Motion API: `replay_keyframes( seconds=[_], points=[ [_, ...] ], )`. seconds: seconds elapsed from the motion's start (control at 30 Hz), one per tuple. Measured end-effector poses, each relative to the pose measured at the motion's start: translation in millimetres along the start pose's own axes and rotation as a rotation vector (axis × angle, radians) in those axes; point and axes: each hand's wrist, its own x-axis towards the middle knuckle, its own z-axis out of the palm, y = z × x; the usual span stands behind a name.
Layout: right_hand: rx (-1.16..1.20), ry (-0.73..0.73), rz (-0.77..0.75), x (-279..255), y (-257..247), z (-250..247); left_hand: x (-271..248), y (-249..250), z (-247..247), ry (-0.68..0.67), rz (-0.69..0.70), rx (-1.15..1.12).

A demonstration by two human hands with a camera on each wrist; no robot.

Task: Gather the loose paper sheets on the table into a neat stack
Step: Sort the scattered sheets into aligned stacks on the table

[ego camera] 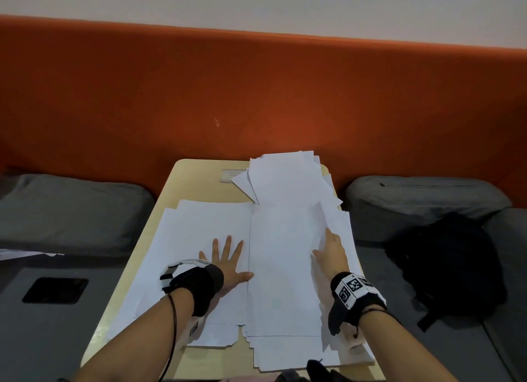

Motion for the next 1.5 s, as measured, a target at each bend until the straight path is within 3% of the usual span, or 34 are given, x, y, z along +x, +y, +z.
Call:
replay_keyframes(
  seconds=[0.13,0.23,0.33,0.4,0.5,0.57,0.87,0.97,1.07,1.13,1.23,1.37,1.5],
  points=[
    [0.236,0.002,0.179,7,1,-16,1,0,1,0.014,-0.012,-0.018],
    [0.389,-0.139,0.040,6,-6,-32,-1,7,-3,0.069,-0.012,-0.118],
    [0.519,-0.242,-0.117,4,-19,-60,-4,19,-37,0.282,0.077,-0.624],
    [0.542,-0.274,-0.178,8,-22,-73,-12,31,-71,0.398,0.242,-1.067],
    [0.582,-0.284,-0.196,13,-23,-82,-24,48,-118,0.641,0.271,-1.288],
    [0.612,-0.290,-0.215,14,-23,-83,-26,55,-141,0.695,0.259,-1.369],
    [0.775,-0.216,-0.188,15,-13,-83,-28,53,-160,0.527,0.327,-1.347],
    [0.810,-0.232,-0.183,13,-12,-83,-30,51,-168,0.584,0.300,-1.332],
    [0.890,-0.221,-0.187,9,-23,-85,-31,52,-175,0.616,0.344,-1.492],
    [0.982,-0.157,-0.200,8,-33,-88,-30,55,-170,0.514,0.405,-1.540],
    [1.093,-0.107,-0.274,6,-46,-99,-28,59,-150,0.380,0.464,-1.346],
    [1.014,-0.085,-0.336,2,-58,-107,-28,62,-146,0.484,0.487,-1.398],
    [0.931,-0.021,-0.323,3,-55,-101,-29,63,-142,0.460,0.550,-1.410]
  ],
)
